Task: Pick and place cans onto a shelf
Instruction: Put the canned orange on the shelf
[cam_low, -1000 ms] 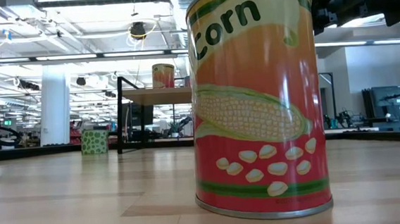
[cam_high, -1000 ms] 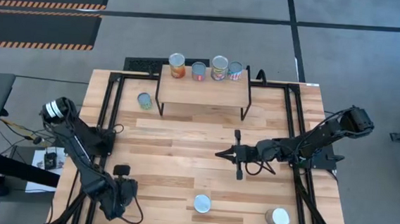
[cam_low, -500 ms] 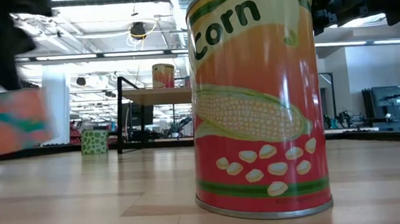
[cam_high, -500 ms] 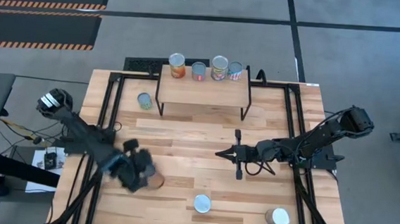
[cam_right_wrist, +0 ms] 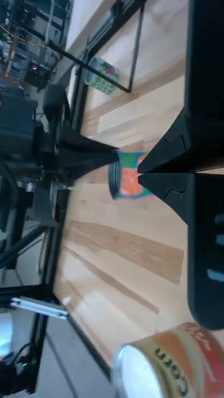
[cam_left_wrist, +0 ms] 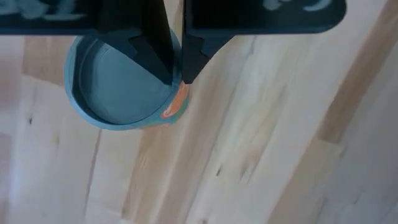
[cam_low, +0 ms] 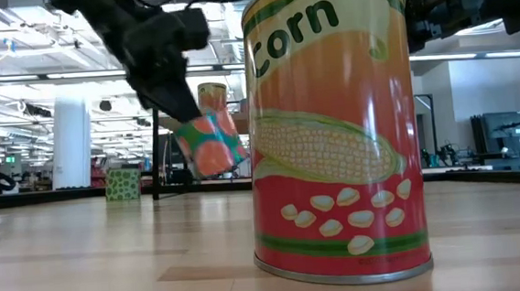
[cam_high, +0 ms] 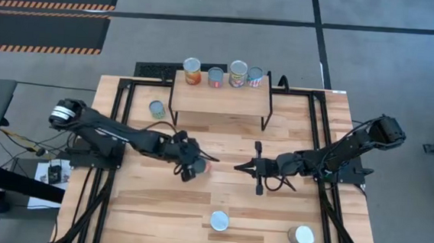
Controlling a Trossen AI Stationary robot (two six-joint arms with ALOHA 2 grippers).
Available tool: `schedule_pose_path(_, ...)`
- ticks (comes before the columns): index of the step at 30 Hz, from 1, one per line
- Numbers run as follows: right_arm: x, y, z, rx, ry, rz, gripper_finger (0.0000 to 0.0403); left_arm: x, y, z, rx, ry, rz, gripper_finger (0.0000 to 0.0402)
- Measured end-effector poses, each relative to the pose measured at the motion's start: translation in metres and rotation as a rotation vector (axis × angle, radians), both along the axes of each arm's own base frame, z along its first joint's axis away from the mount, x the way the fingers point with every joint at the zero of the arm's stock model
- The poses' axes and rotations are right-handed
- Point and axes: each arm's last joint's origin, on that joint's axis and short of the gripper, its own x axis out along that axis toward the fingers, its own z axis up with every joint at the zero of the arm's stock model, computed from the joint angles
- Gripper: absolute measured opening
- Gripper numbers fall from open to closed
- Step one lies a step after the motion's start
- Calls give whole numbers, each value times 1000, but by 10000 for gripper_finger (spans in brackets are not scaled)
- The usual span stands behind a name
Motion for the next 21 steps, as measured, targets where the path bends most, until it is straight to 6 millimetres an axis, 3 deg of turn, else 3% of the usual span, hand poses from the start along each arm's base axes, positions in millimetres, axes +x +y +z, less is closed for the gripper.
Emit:
schedule_pose_path(6, -1, -1, -3, -11, 24, -16, 11, 28, -4, -16, 28, 71, -51, 5)
schedule_pose_path(12, -1, -1, -4, -16, 39, -16, 11, 48, 6, -21, 36, 91, -95, 9)
schedule_pose_path(21, -2, -1, -7, -24, 66, -16, 14, 50, 18, -19, 73, 92, -115, 51)
